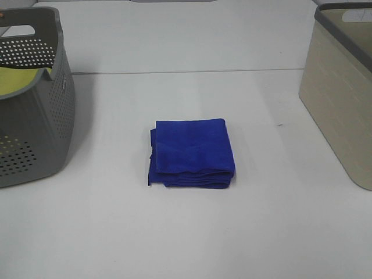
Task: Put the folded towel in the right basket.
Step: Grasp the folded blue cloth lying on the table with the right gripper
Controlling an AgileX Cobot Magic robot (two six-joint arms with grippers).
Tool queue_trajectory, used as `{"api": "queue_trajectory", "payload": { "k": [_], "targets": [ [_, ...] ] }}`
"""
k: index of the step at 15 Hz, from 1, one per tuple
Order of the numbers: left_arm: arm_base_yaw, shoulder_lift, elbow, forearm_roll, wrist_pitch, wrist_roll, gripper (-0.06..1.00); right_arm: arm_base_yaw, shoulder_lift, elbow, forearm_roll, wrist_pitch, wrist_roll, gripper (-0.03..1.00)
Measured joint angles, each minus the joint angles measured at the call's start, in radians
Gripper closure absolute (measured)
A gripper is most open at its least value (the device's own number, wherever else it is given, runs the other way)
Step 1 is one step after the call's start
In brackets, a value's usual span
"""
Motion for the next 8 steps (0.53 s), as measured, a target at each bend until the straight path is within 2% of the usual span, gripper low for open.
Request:
{"api": "queue_trajectory", "payload": {
  "k": [8],
  "targets": [
    [0.0, 0.0, 0.0, 0.0, 0.0, 0.0, -0.04, 0.0, 0.0, 0.0, 0.006, 0.003, 0.0, 0.1]
  ]
}}
